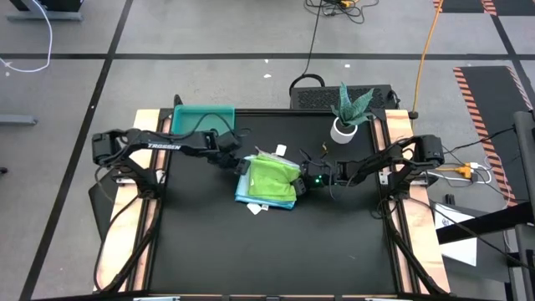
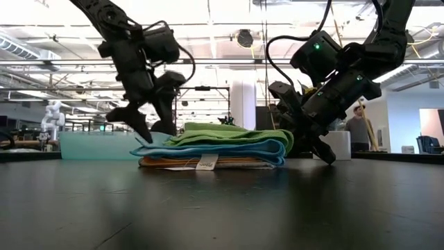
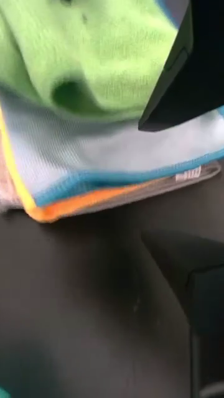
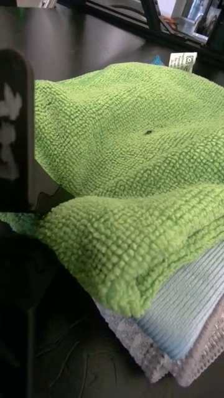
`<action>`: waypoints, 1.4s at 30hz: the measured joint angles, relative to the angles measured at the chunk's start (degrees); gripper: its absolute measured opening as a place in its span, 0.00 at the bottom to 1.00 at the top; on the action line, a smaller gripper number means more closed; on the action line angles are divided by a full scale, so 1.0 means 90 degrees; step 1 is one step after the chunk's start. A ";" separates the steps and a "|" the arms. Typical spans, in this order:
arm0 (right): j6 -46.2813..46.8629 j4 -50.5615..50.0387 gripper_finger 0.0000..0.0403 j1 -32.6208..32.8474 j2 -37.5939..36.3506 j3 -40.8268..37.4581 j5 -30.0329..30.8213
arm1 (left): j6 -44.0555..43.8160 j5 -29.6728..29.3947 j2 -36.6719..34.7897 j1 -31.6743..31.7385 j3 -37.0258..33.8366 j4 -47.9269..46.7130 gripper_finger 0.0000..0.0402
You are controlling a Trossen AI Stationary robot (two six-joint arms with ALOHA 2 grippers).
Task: Fold microfiber towels
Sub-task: Put the stack of folded microfiber towels in the blue bin
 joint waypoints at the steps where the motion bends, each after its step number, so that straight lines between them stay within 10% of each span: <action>1: 0.0000 -0.0002 0.04 0.0000 0.0000 0.0000 0.0002 | -0.0038 0.0050 0.0047 0.0000 -0.0002 -0.0006 0.69; 12: -0.0019 -0.0019 0.04 0.0000 0.0000 0.0000 -0.0005 | -0.0521 0.0682 0.0865 -0.0162 -0.0005 0.1502 0.85; 23: 0.0001 -0.0012 0.04 0.0000 0.0000 0.0000 -0.0021 | -0.0354 0.1413 0.0806 -0.0097 -0.0002 0.1079 0.78; 42: -0.0011 0.0003 0.04 0.0000 0.0000 0.0000 -0.0145 | -0.0457 0.0239 0.0015 -0.0546 -0.0006 0.0684 0.69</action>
